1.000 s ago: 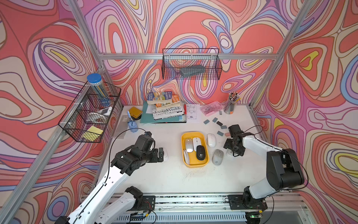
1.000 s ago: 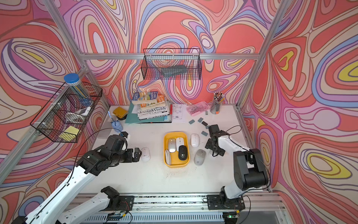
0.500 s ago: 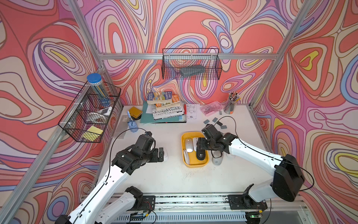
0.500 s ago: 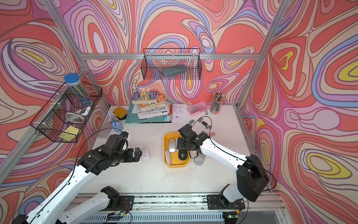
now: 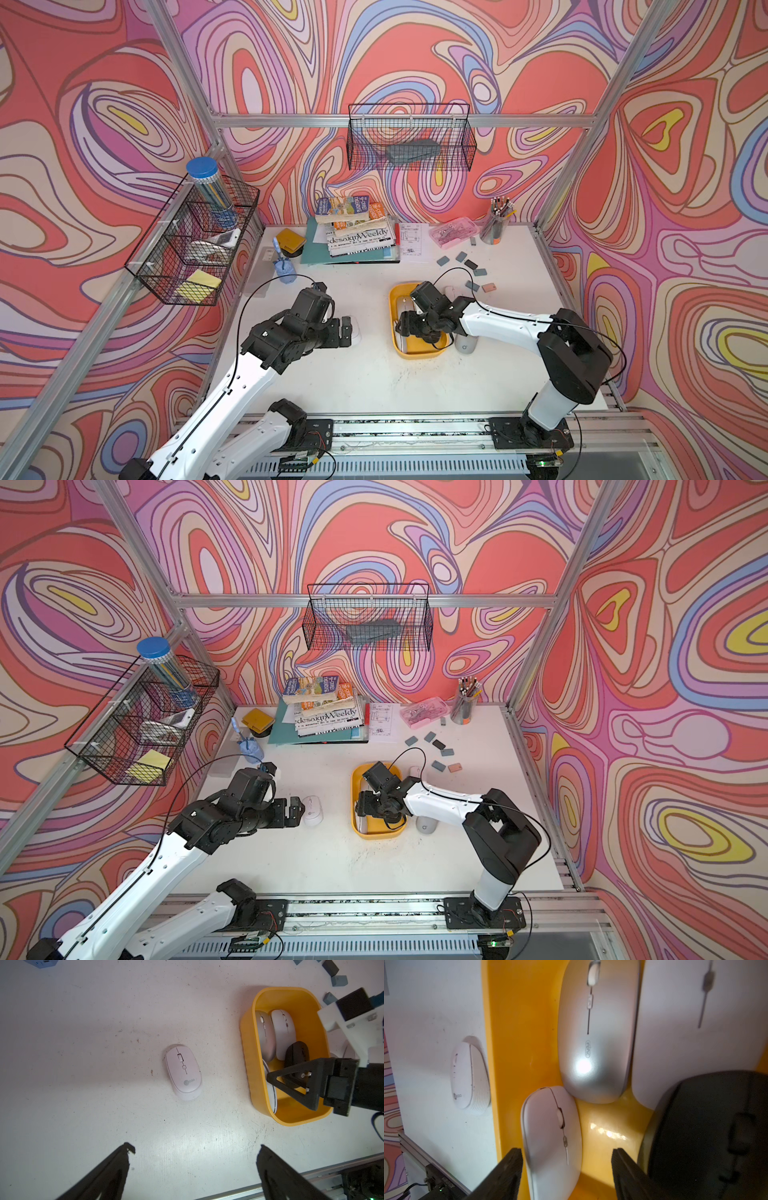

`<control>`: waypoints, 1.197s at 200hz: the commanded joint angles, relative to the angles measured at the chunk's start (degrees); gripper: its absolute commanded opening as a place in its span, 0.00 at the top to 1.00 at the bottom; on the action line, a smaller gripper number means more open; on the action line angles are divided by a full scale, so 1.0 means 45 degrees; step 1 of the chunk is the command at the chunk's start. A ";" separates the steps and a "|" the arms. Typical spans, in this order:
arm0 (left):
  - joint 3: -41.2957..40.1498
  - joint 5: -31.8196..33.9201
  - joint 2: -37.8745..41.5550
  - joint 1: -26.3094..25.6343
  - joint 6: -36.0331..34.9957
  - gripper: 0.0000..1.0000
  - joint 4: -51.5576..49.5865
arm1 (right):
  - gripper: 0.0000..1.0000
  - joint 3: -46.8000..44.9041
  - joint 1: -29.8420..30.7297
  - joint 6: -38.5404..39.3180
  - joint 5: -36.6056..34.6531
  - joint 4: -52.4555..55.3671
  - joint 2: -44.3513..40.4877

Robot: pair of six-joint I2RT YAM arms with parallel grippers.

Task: Take out the mouse from the storage box
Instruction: Pick up the mouse from the storage box.

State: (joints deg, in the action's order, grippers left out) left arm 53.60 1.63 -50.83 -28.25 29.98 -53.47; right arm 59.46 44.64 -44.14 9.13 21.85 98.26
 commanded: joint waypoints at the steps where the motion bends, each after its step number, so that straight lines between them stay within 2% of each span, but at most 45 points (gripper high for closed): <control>1: -0.0113 -0.0004 -0.0033 -0.0007 -0.0079 0.01 0.0078 | 0.31 -0.0216 0.0112 -0.0137 0.0381 -0.0391 0.0435; 48: -0.0097 -0.0010 -0.0091 0.0002 -0.0085 0.01 0.0084 | 0.31 0.0142 0.0189 -0.0094 0.0734 -0.0342 0.1863; 86: -0.0095 -0.0030 -0.0145 -0.0002 -0.0099 0.01 0.0106 | 0.32 0.1074 0.0458 0.0400 -0.0313 0.1022 0.2496; 108: -0.0059 -0.0069 -0.0202 -0.0009 -0.0126 0.01 0.0117 | 0.37 0.1496 0.0636 0.0627 -0.1034 0.1801 0.2550; 121: -0.0038 -0.0070 -0.0213 -0.0005 -0.0138 0.01 0.0124 | 0.41 0.1499 0.0756 0.0629 -0.1354 0.1857 0.2354; 159: -0.0057 -0.0070 -0.0193 0.0006 -0.0138 0.01 0.0124 | 0.45 0.1259 0.1055 0.0414 -0.1960 0.1514 0.1108; 188: -0.0037 -0.0087 -0.0219 0.0007 -0.0138 0.01 0.0125 | 0.45 0.1462 0.1208 0.0443 -0.2520 0.1812 0.0216; 239: -0.0057 -0.0069 -0.0135 -0.0007 -0.0138 0.01 0.0128 | 0.46 0.1707 0.1319 0.0509 -0.3282 0.2219 -0.0306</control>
State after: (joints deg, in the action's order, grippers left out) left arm 53.60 1.61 -51.66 -28.25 29.95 -53.17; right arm 65.84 50.13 -42.28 -2.17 30.11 98.28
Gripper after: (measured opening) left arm 0.988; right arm 0.591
